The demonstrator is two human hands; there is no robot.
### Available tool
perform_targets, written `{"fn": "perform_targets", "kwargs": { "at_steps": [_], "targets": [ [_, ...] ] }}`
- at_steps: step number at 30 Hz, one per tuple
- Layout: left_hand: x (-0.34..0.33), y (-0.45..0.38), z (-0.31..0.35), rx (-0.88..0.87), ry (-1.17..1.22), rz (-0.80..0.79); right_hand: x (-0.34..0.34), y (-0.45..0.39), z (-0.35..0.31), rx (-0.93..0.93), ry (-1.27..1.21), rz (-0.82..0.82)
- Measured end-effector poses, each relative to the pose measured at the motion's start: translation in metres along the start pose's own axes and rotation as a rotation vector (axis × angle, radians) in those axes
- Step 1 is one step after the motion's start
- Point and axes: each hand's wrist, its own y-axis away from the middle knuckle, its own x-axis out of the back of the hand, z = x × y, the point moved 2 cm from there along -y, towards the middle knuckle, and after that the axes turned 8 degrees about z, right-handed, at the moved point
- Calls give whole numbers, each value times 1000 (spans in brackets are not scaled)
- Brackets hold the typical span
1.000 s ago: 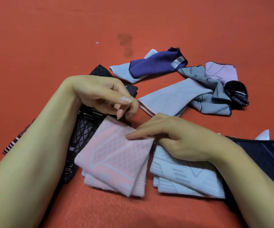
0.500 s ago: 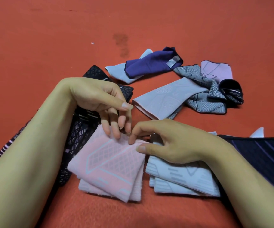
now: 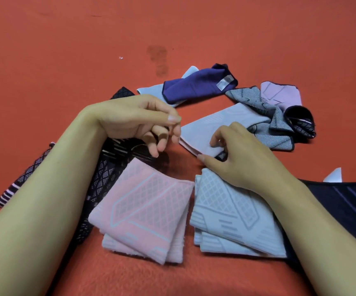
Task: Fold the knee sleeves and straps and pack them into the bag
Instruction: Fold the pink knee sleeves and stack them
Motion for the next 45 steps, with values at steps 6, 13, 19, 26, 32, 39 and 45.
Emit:
{"fn": "perform_targets", "kwargs": {
  "at_steps": [6, 13, 19, 26, 32, 39, 45],
  "targets": [
    [-6, -21, -2, -133, -62, 354, 1, -2, -2, -10, 68, 34],
    [-12, -26, -6, -226, -449, 495, 12, -9, 3, 103, -327, 360],
    [-11, -32, -8, -173, -480, 589, 19, -9, -3, 83, -636, 452],
    [-13, -31, -4, -122, 88, 367, 26, -10, -9, -183, -1784, -124],
    [-19, -23, 4, -233, 509, 24, 30, -10, -2, -157, -1741, -292],
    [-29, -23, -1, -231, 238, -76, 12, -10, 0, -110, -930, 78],
    [-31, -33, -7, -145, -91, 130, 14, -12, 5, -75, -953, 133]
  ]
}}
